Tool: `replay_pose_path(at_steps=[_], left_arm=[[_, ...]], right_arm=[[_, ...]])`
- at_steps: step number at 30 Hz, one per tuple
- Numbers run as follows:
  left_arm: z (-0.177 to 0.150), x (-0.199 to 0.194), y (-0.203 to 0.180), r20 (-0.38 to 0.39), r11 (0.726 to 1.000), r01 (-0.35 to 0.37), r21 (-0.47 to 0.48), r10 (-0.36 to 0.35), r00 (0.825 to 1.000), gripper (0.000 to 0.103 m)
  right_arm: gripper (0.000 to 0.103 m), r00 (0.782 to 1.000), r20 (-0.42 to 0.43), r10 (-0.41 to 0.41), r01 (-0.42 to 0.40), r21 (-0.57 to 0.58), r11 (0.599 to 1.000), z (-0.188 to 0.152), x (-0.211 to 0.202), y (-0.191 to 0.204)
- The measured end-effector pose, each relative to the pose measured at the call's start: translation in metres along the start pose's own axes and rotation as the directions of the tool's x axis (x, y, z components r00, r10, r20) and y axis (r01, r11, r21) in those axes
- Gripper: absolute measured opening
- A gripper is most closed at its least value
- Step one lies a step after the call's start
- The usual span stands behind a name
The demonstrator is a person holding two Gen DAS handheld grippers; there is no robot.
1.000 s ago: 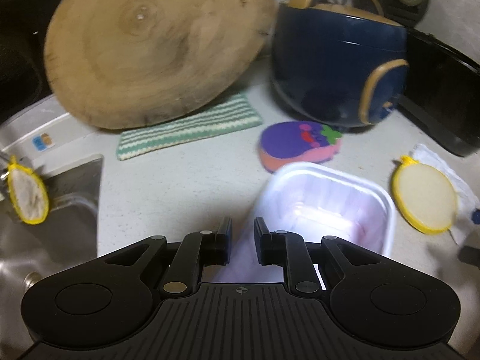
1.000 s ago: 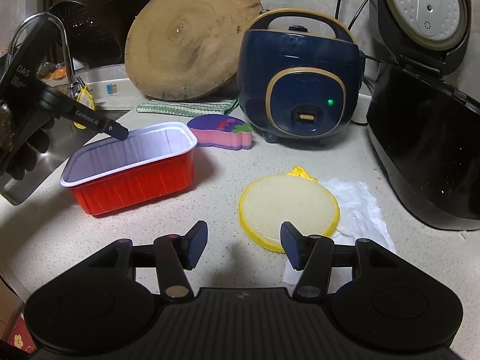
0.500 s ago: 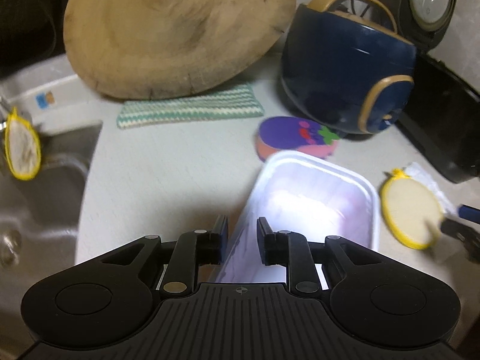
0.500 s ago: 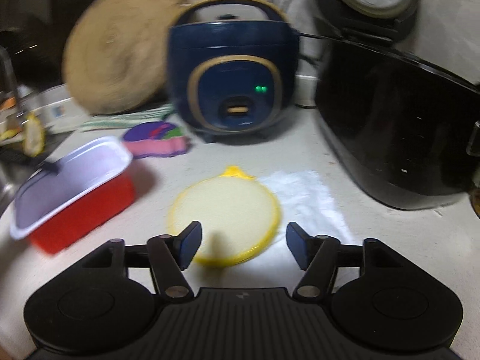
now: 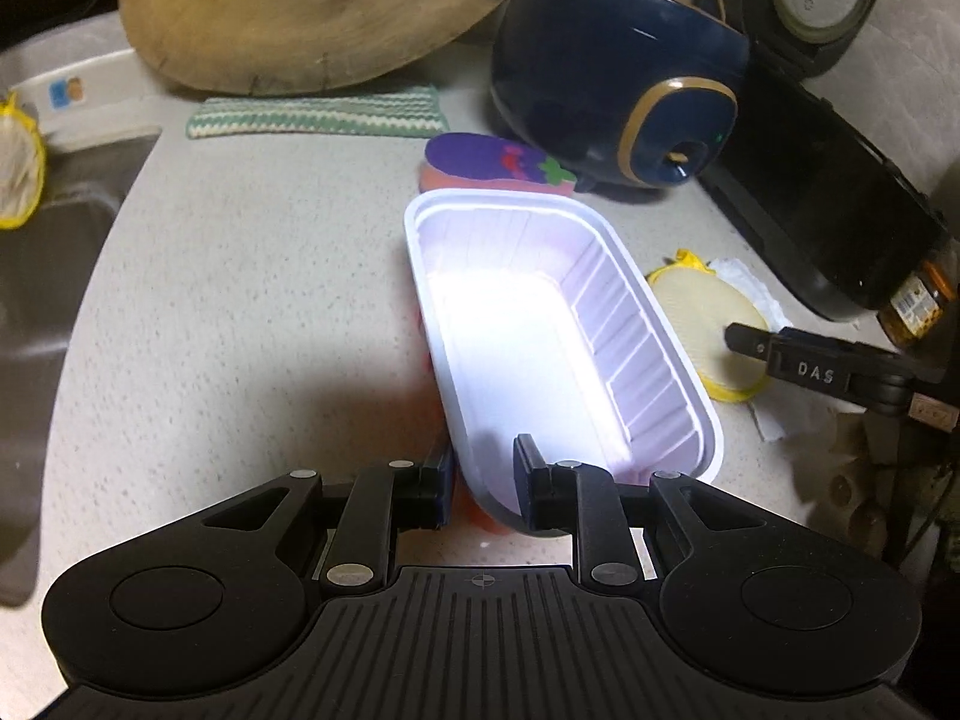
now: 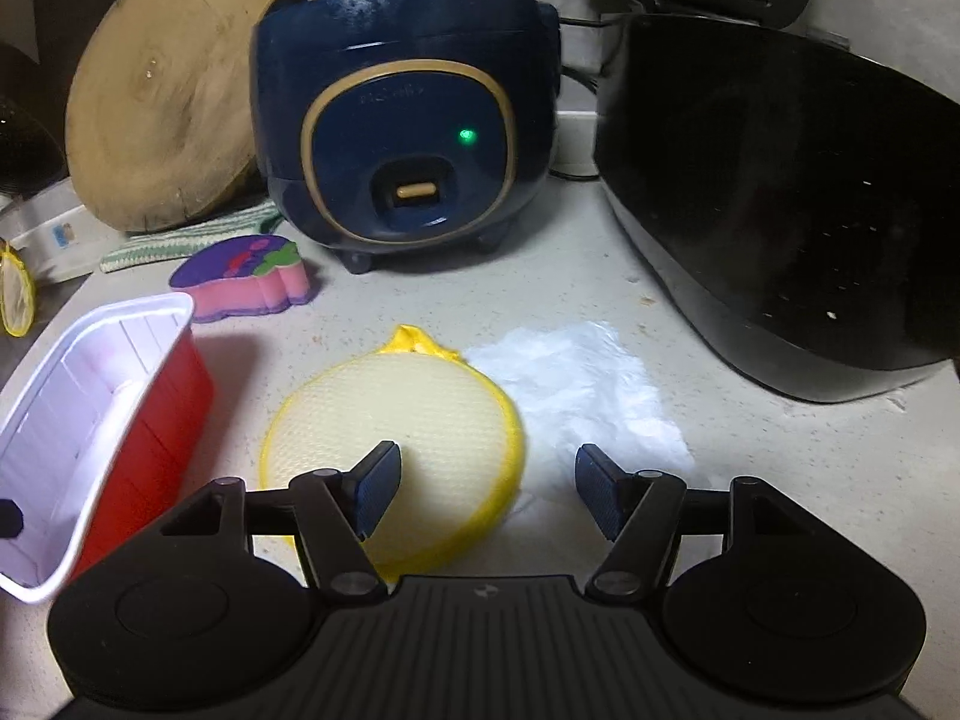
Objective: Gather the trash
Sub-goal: 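Hold the tray with the left tool while the right tool moves to the white tissue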
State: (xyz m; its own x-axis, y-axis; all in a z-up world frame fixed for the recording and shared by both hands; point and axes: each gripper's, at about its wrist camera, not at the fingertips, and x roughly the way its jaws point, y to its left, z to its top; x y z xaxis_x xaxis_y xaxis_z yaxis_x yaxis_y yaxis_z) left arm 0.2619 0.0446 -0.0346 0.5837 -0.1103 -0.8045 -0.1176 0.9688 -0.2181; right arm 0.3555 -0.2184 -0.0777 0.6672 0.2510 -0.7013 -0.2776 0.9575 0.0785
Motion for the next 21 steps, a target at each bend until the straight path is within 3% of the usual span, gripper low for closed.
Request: replay_pose_path(at_steps=[2,4,5,9,21], left_arm=[[-0.001,-0.001,0.001,0.003,1.0,0.016,-0.02,-0.016,1.0,0.023],[-0.003,0.0,0.0,0.007,0.999,0.029,-0.027,-0.029,1.0,0.023],[-0.003,0.0,0.0,0.01,0.999,0.032,-0.028,-0.032,0.999,0.023],[-0.006,0.001,-0.002,0.009,0.998,0.053,-0.036,-0.052,0.999,0.023],[-0.014,-0.007,0.006,-0.013,0.989,0.066,-0.129,-0.069,0.998,0.02]], right_arm=[[0.065,1.0,-0.005,0.029,-0.029,-0.005,1.0,0.0,0.001,0.003],[0.057,0.998,-0.016,0.067,-0.067,0.003,0.998,-0.001,-0.001,0.003],[0.044,0.996,-0.019,0.088,-0.088,0.006,0.996,-0.002,-0.003,0.003],[0.021,0.99,-0.018,0.137,-0.137,-0.001,0.991,-0.007,-0.016,0.006],[0.016,0.976,-0.026,0.217,-0.218,-0.055,0.974,-0.029,-0.061,0.009]])
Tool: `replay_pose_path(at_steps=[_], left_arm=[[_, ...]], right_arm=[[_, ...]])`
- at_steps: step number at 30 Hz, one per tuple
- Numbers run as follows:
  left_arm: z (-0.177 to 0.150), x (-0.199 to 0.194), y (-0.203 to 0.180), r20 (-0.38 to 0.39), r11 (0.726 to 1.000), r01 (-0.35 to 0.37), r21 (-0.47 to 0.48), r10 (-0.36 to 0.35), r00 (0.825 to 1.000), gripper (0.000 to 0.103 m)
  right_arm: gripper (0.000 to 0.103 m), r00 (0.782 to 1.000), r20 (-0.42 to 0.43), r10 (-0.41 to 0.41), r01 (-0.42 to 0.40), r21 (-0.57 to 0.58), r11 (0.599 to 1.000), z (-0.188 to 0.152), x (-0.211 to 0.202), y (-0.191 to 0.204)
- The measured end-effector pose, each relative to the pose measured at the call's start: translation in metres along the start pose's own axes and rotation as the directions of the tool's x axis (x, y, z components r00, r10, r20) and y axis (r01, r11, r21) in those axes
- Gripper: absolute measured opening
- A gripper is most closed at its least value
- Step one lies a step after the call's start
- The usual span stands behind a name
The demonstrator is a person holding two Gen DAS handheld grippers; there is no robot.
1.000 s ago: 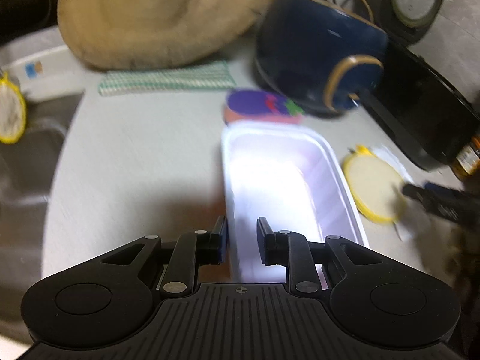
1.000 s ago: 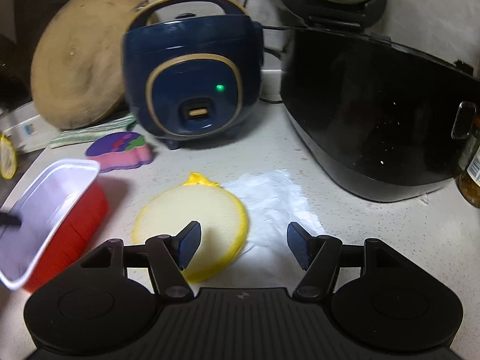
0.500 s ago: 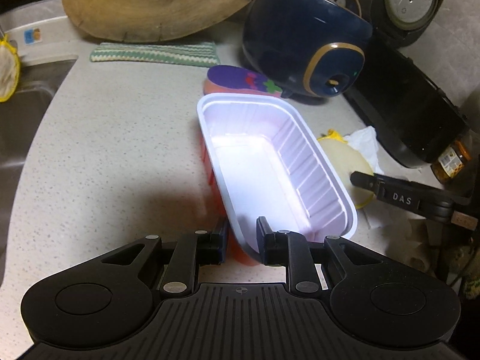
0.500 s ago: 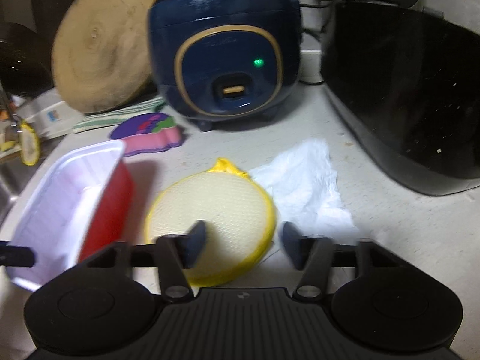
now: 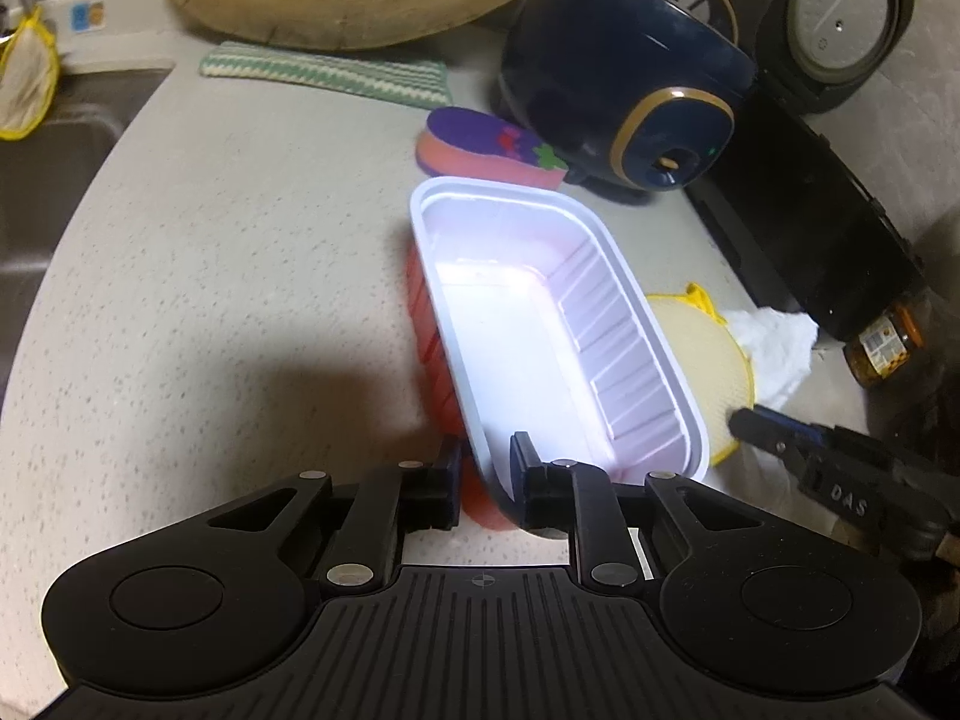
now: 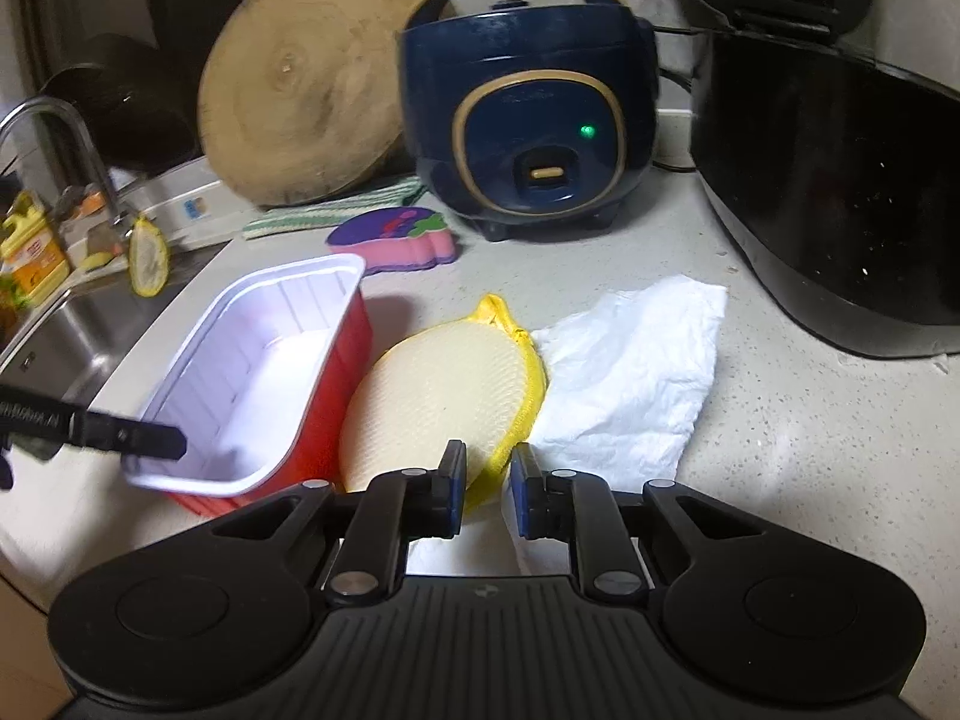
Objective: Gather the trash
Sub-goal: 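Hold the tray with the left tool while the right tool moves to the white tissue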
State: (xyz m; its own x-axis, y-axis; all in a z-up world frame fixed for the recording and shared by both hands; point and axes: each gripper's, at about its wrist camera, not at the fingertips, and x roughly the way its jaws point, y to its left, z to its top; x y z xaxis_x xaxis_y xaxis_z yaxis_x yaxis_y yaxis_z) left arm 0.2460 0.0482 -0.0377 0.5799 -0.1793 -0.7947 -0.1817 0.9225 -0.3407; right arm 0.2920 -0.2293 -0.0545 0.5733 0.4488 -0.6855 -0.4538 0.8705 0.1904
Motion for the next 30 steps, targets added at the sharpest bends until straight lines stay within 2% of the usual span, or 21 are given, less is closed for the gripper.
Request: replay_pose_path(at_steps=[7,10,11,12,14,17,20,25,30], left_arm=[[-0.005,-0.006,-0.001,0.016,0.998,-0.052,-0.018,0.053,0.998,0.018],[-0.007,-0.008,0.0,0.016,0.997,-0.073,-0.016,0.073,0.997,0.014],[-0.008,-0.009,0.0,0.021,0.997,-0.082,-0.012,0.082,0.996,0.014],[-0.009,-0.01,0.0,0.026,0.996,-0.092,-0.006,0.092,0.995,0.014],[-0.011,-0.013,0.001,0.037,0.994,-0.107,0.0,0.107,0.994,0.014],[-0.014,-0.017,0.004,0.049,0.994,-0.112,-0.003,0.112,0.993,0.014],[-0.016,-0.022,0.01,0.054,0.993,-0.117,-0.024,0.118,0.992,0.014],[-0.017,-0.025,0.013,0.051,0.993,-0.117,-0.027,0.119,0.992,0.014],[-0.014,-0.021,0.007,0.056,0.993,-0.12,0.008,0.119,0.991,0.014]], right_arm=[[0.016,0.999,-0.03,0.031,-0.033,-0.039,0.999,-0.006,0.004,0.012],[0.02,1.0,-0.004,0.012,-0.012,-0.055,0.998,-0.007,-0.003,0.013],[0.03,1.0,0.015,-0.008,0.009,-0.057,0.998,-0.006,-0.007,0.011],[0.045,0.999,0.033,-0.033,0.035,-0.058,0.998,-0.006,-0.011,0.009],[0.057,0.992,0.079,-0.097,0.101,-0.056,0.993,-0.007,-0.017,0.001],[0.057,0.978,0.104,-0.183,0.189,-0.05,0.981,-0.005,-0.015,-0.012],[0.057,0.97,0.081,-0.229,0.233,-0.035,0.972,0.001,0.001,-0.021],[0.057,0.984,0.041,-0.176,0.178,-0.063,0.982,0.002,0.019,-0.014],[0.057,0.983,0.021,-0.185,0.186,-0.061,0.981,-0.004,0.02,-0.009]])
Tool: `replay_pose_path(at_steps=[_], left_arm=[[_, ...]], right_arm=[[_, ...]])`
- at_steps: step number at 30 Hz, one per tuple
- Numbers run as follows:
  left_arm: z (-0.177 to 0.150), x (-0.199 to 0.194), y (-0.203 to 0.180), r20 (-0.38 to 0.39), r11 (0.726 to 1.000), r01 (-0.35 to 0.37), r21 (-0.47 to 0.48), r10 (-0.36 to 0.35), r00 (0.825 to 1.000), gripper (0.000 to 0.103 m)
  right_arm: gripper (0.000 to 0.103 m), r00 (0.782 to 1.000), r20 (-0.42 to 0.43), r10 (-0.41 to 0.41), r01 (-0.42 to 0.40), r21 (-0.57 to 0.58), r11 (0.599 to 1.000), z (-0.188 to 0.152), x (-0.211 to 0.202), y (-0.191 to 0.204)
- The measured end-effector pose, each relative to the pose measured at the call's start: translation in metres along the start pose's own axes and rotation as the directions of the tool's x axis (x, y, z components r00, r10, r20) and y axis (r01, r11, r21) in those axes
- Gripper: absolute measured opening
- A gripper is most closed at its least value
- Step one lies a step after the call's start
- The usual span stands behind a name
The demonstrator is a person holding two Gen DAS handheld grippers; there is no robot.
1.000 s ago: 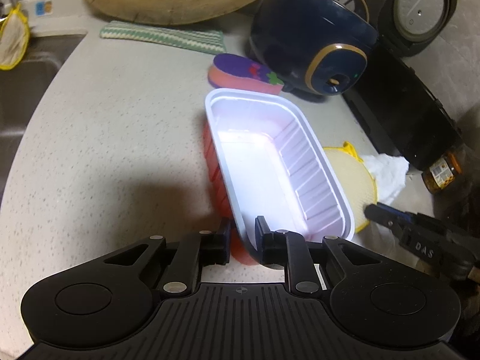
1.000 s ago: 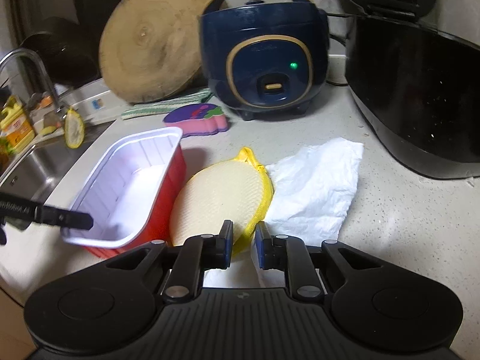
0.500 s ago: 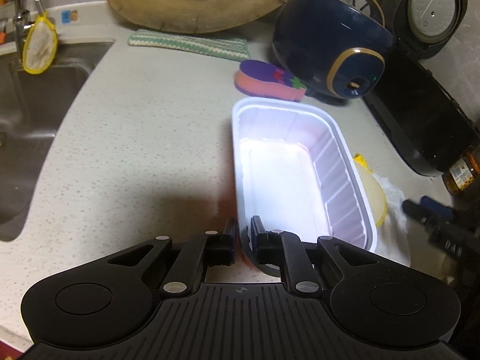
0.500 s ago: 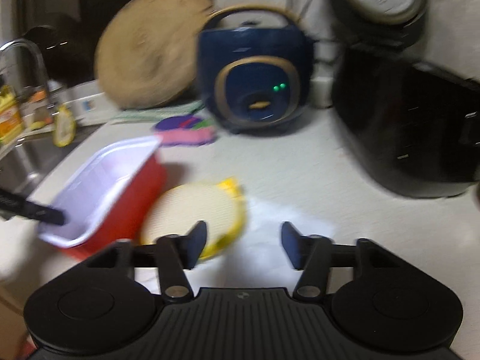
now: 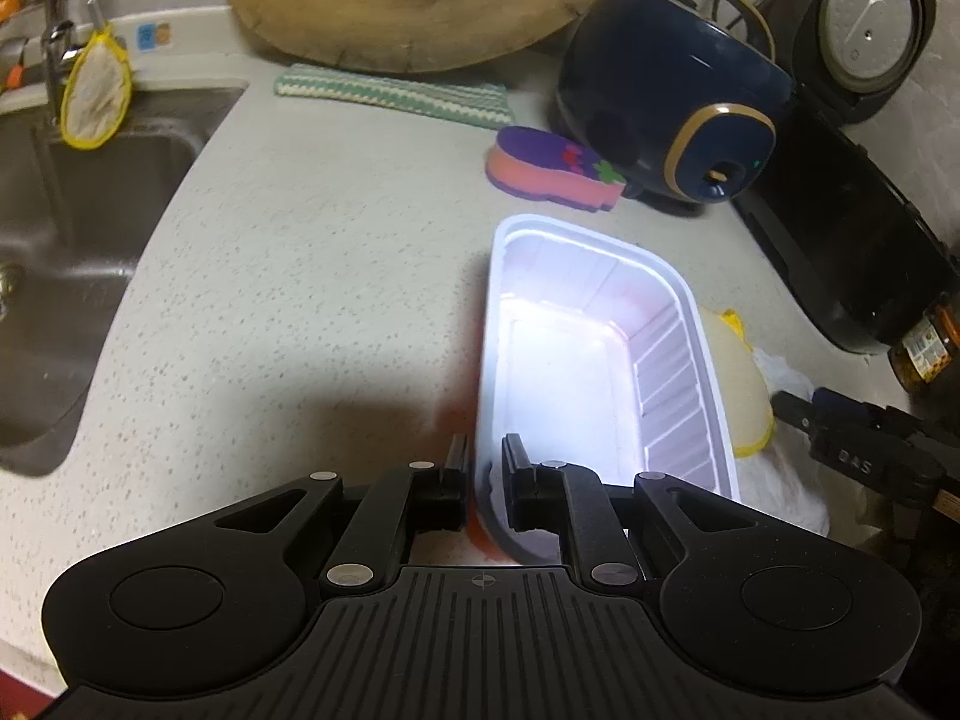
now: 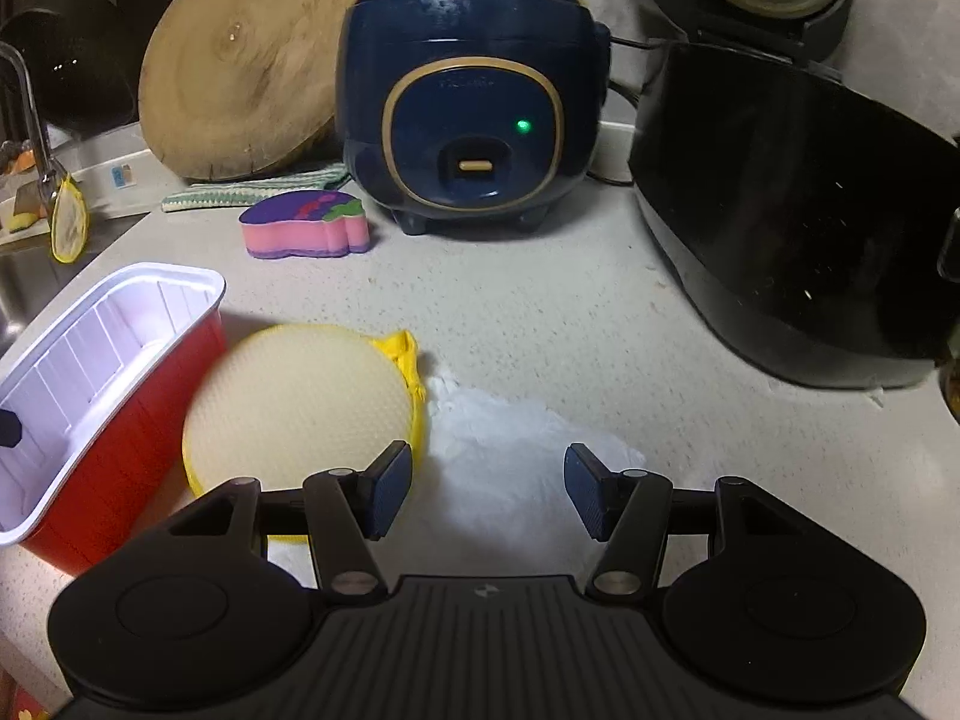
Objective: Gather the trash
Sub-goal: 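Hold the tray with the left tool while the right tool moves to the white tissue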
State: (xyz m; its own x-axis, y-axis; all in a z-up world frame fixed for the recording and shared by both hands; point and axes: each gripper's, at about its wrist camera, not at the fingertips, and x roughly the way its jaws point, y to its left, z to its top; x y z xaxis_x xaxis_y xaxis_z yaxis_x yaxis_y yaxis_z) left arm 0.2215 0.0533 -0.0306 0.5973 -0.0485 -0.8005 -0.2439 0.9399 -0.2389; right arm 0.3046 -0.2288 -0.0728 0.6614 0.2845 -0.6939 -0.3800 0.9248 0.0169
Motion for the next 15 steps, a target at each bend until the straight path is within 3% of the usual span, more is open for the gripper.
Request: replay_pose_path(at_steps=[6,11,14,15], left_arm=[[0.006,0.01,-0.008,0.003,0.999,-0.028,0.041,0.028,1.0,0.016],[0.008,0.015,-0.009,-0.01,0.999,-0.026,0.04,0.026,1.0,0.017],[0.008,0.017,-0.009,-0.02,0.999,-0.023,0.036,0.024,1.0,0.017],[0.009,0.018,-0.008,-0.023,0.999,-0.022,0.035,0.023,0.999,0.017]], right_arm=[[0.059,0.992,-0.037,0.12,-0.122,-0.064,0.99,-0.017,-0.019,0.002],[0.069,0.997,-0.021,0.072,-0.075,-0.156,0.985,-0.03,-0.02,0.022],[0.073,0.996,-0.025,0.081,-0.084,-0.11,0.99,-0.029,-0.016,0.022],[0.078,0.995,-0.032,0.095,-0.097,-0.076,0.992,-0.027,-0.013,0.018]])
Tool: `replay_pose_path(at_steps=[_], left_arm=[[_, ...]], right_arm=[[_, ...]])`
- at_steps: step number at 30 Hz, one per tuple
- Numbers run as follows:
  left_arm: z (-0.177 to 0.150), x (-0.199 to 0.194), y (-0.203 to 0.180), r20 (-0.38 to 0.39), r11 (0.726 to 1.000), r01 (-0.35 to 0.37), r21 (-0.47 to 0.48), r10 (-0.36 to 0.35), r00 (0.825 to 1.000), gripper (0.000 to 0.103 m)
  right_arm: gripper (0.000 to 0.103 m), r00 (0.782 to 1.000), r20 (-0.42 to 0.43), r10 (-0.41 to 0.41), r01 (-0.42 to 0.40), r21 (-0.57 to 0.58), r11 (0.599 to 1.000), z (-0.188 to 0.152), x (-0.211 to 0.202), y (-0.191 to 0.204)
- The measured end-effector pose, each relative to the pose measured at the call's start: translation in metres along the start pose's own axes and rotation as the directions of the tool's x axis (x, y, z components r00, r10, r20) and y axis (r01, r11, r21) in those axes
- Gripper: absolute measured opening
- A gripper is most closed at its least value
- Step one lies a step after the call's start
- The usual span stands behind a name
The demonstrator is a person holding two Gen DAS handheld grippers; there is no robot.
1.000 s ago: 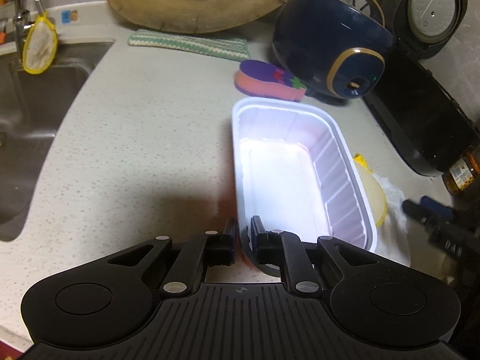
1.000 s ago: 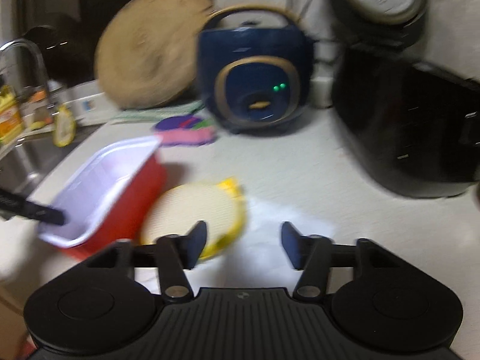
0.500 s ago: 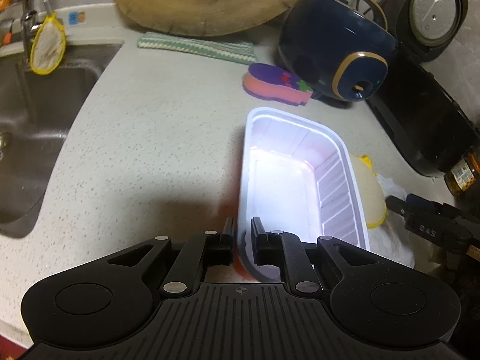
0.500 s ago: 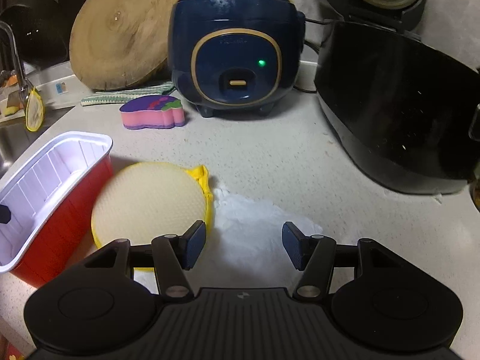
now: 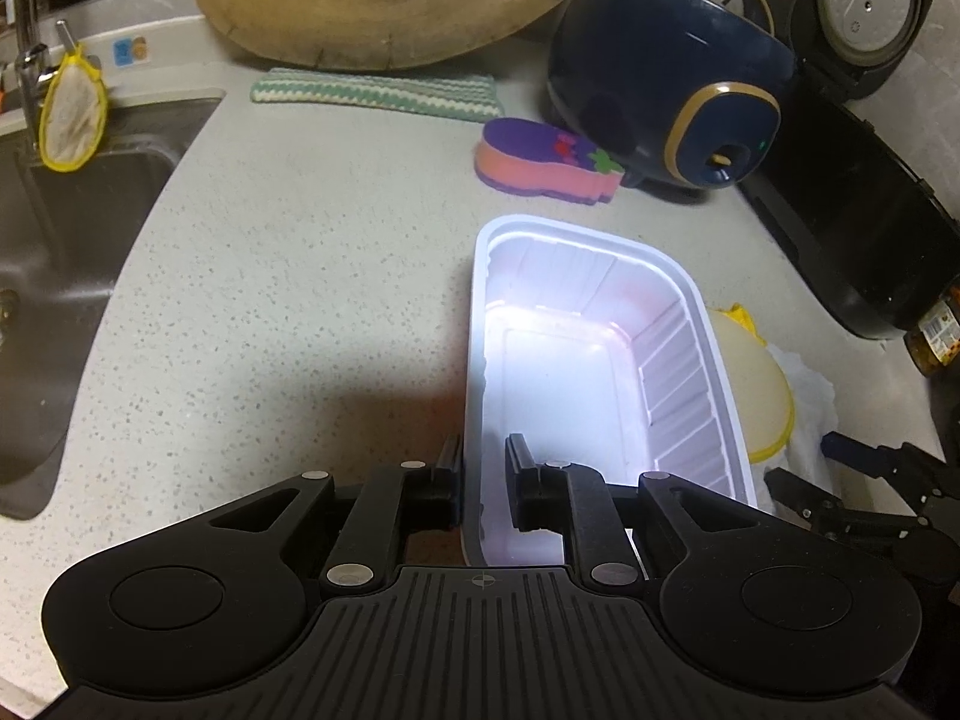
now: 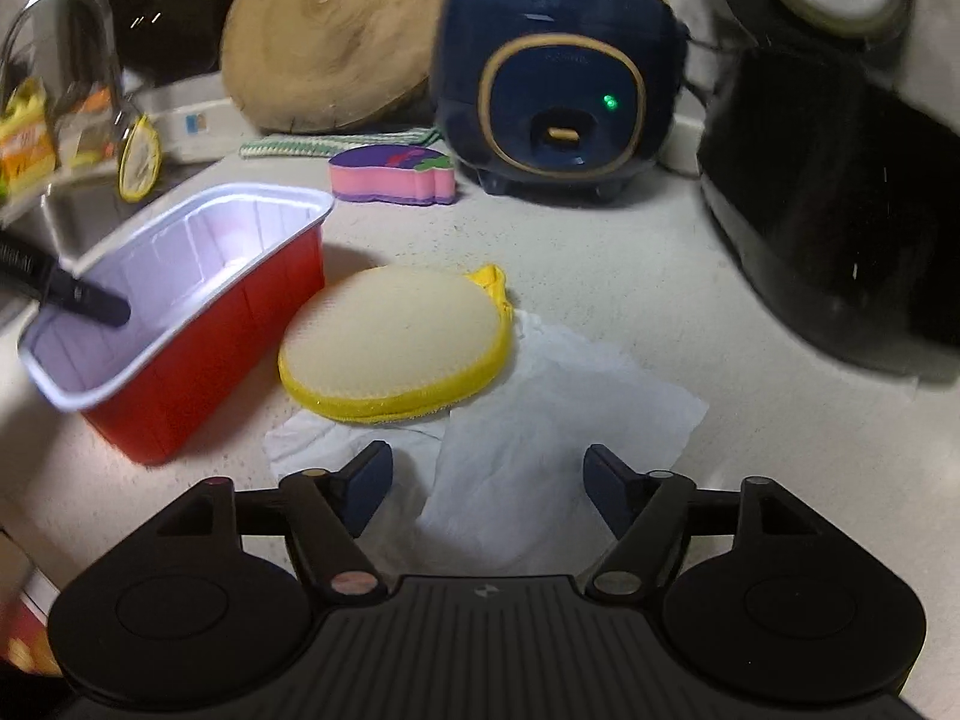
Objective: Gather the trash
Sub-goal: 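Hold the tray with the left tool while the right tool moves to the white tissue, then grasp the white tissue with the right tool while the left tool holds the tray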
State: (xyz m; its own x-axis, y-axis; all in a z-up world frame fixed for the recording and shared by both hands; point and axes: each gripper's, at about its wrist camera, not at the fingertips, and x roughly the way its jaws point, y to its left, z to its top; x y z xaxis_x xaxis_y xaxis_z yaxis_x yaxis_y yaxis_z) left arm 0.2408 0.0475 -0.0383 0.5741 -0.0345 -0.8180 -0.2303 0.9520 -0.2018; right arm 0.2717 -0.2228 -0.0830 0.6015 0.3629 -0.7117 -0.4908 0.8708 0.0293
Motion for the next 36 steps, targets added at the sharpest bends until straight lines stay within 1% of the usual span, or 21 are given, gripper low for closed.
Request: replay_pose_path(at_steps=[1,2,4,5,9,12,14,16,17,18,19,20,21,22,23,24,26,27,31,33,36], left_arm=[[0.0,0.0,0.0,-0.002,1.0,0.001,-0.001,-0.001,1.0,0.017],[0.0,0.001,0.001,-0.003,1.0,0.001,-0.002,-0.001,1.0,0.017],[0.0,0.002,0.001,-0.007,1.0,0.001,-0.004,-0.001,1.0,0.017],[0.0,0.002,0.002,-0.009,1.0,0.0,-0.005,0.0,1.0,0.017],[0.001,0.002,0.003,-0.011,1.0,-0.009,-0.013,0.008,1.0,0.017],[0.0,0.002,0.003,-0.01,1.0,-0.008,-0.016,0.007,1.0,0.017],[0.0,0.001,0.003,-0.008,1.0,-0.004,-0.017,0.004,1.0,0.017],[0.0,0.0,0.003,-0.008,1.0,-0.003,-0.021,0.003,1.0,0.017],[0.0,0.0,0.003,-0.008,1.0,-0.003,-0.022,0.003,1.0,0.017],[0.0,0.0,0.003,-0.007,1.0,-0.002,-0.024,0.002,1.0,0.017],[0.0,0.0,0.003,-0.006,1.0,-0.001,-0.025,0.001,1.0,0.017],[0.0,0.0,0.003,-0.006,1.0,0.001,-0.027,-0.001,1.0,0.017],[0.0,0.0,0.003,-0.005,1.0,0.004,-0.028,-0.004,1.0,0.017],[-0.001,0.0,0.002,-0.004,1.0,0.007,-0.029,-0.007,1.0,0.017],[-0.001,0.0,0.001,-0.005,1.0,0.008,-0.029,-0.008,1.0,0.017],[-0.001,0.0,0.001,-0.006,1.0,0.009,-0.029,-0.01,1.0,0.017],[-0.002,0.0,-0.001,-0.006,1.0,0.012,-0.027,-0.012,1.0,0.017],[-0.002,0.0,-0.002,-0.003,1.0,0.013,-0.026,-0.013,1.0,0.017],[-0.003,-0.001,-0.003,0.008,0.999,0.024,-0.033,-0.024,1.0,0.017],[-0.002,-0.001,-0.005,0.018,0.999,0.028,-0.036,-0.028,0.999,0.017],[-0.003,0.0,-0.006,0.024,0.999,0.031,-0.039,-0.03,0.999,0.017]], right_arm=[[0.08,1.0,0.002,0.016,-0.016,0.017,1.0,0.0,0.001,-0.003],[0.082,1.0,0.001,0.023,-0.023,0.009,1.0,0.0,0.001,-0.002],[0.086,1.0,0.001,0.015,-0.015,-0.01,1.0,-0.002,0.002,0.001],[0.09,1.0,0.0,0.02,-0.02,-0.001,1.0,-0.002,0.003,0.001],[0.1,0.999,-0.032,0.035,-0.035,-0.012,0.999,0.002,0.006,0.005],[0.103,0.996,-0.074,0.053,-0.056,-0.034,0.998,0.007,0.009,0.006],[0.103,0.995,-0.078,0.06,-0.063,-0.044,0.997,0.008,0.01,0.006],[0.1,0.996,-0.066,0.058,-0.061,-0.044,0.997,0.007,0.009,0.006],[0.096,0.997,-0.057,0.054,-0.056,-0.045,0.997,0.006,0.007,0.006],[0.087,0.997,-0.051,0.053,-0.055,-0.045,0.997,0.005,0.006,0.005],[0.081,0.998,-0.044,0.052,-0.054,-0.045,0.998,0.006,0.004,0.004],[0.068,0.998,-0.041,0.053,-0.055,-0.048,0.997,0.007,0.001,0.004],[0.053,0.998,-0.04,0.054,-0.056,-0.052,0.997,0.008,0.0,0.002],[0.044,0.998,-0.042,0.053,-0.055,-0.057,0.997,0.009,-0.002,0.001],[0.025,0.998,-0.047,0.047,-0.05,-0.062,0.997,0.01,-0.003,0.0],[0.008,0.998,-0.053,0.028,-0.031,-0.069,0.997,0.011,-0.005,-0.001],[0.006,0.998,-0.056,-0.028,0.024,-0.07,0.997,0.014,-0.007,-0.004],[0.006,0.998,-0.044,-0.045,0.043,-0.053,0.998,0.015,-0.012,-0.009],[0.005,0.997,0.043,-0.065,0.064,0.029,0.998,0.024,-0.04,-0.027],[0.005,0.992,0.095,-0.089,0.084,0.048,0.995,0.027,-0.052,-0.032],[0.005,0.985,0.129,-0.113,0.106,0.059,0.993,0.031,-0.058,-0.039]])
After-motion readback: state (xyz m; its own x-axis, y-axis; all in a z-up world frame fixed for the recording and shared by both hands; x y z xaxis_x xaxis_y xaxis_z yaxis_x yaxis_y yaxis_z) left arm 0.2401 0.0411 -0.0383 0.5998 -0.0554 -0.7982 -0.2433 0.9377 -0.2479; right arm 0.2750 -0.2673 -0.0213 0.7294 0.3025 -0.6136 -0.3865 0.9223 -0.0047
